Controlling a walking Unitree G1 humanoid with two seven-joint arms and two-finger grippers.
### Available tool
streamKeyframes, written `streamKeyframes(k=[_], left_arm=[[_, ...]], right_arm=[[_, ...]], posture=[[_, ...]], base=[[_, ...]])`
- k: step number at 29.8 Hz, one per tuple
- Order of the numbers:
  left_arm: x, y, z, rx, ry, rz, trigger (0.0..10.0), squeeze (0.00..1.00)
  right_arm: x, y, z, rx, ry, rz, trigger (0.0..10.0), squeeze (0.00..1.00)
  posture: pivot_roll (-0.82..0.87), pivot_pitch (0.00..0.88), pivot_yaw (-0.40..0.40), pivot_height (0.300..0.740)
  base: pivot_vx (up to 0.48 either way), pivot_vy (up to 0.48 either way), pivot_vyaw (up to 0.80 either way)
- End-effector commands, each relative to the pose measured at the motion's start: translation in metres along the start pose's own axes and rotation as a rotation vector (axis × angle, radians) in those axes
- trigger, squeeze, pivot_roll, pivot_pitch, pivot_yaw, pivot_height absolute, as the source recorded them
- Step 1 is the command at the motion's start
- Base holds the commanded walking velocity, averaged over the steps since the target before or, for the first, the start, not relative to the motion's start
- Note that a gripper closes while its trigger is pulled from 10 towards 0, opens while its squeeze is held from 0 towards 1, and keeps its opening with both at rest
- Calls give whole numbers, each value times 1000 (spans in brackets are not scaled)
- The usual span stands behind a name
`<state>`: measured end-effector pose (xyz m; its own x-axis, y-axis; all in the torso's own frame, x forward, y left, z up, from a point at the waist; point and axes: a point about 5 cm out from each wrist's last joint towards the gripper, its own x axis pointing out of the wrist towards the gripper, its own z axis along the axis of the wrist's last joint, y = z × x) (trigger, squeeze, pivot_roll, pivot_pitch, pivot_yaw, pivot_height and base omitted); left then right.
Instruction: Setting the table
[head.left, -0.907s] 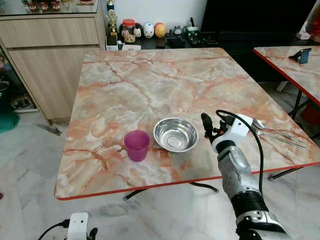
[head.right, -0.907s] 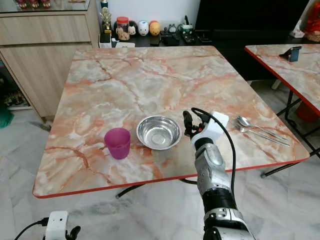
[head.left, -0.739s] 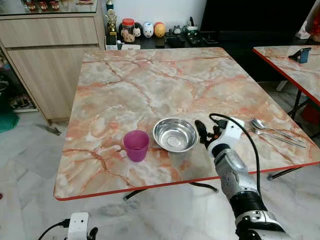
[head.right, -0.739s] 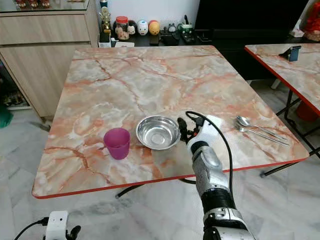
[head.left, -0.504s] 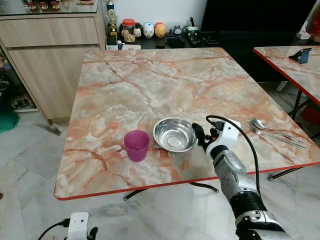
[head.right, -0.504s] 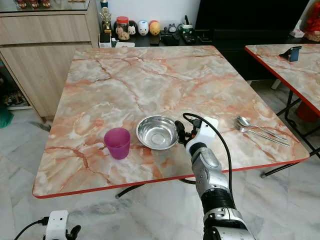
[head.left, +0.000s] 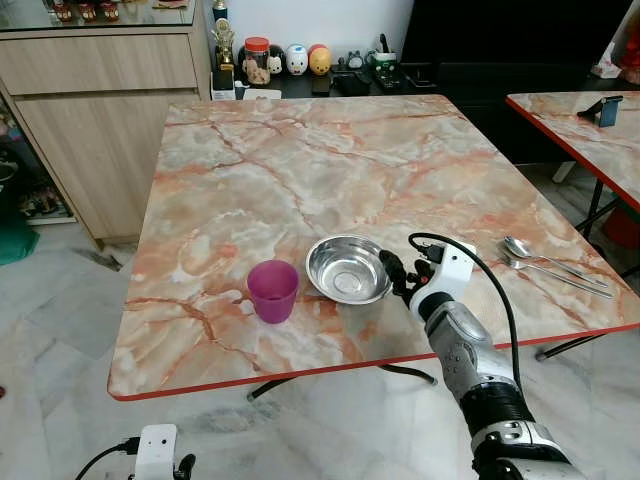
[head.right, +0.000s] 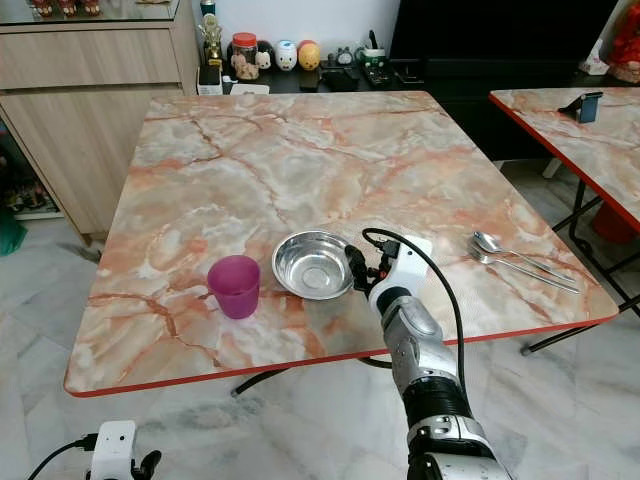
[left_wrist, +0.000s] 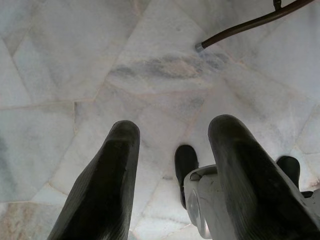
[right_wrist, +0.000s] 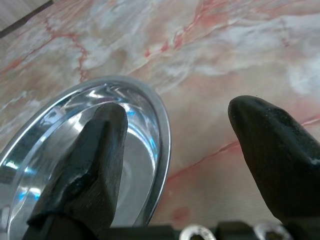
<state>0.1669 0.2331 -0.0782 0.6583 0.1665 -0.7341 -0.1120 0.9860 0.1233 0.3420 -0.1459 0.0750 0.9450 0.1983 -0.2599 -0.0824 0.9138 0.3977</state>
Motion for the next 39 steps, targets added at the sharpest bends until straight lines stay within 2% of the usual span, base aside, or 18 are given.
streamKeyframes(k=[1,9,17,39], left_arm=[[-2,2,-7,5,27,0,10000,0],[-1,-2,-5,7,21,-4,10000,0],[0,-2,-3,6,19,-3,10000,0],[-1,-1,-6,14,28,-2,10000,0]], right_arm=[[2,3,2,8,9,13,10000,0],[3,7,-1,23,22,36,10000,0],[2,5,-4,81,43,31,10000,0],[3,3,-13,110,77,22,10000,0]], posture=[[8,0,-67,740],[7,0,-66,740],[8,0,-66,740],[9,0,-65,740]], base=[[0,0,0],[0,0,0],[0,0,0],[0,0,0]])
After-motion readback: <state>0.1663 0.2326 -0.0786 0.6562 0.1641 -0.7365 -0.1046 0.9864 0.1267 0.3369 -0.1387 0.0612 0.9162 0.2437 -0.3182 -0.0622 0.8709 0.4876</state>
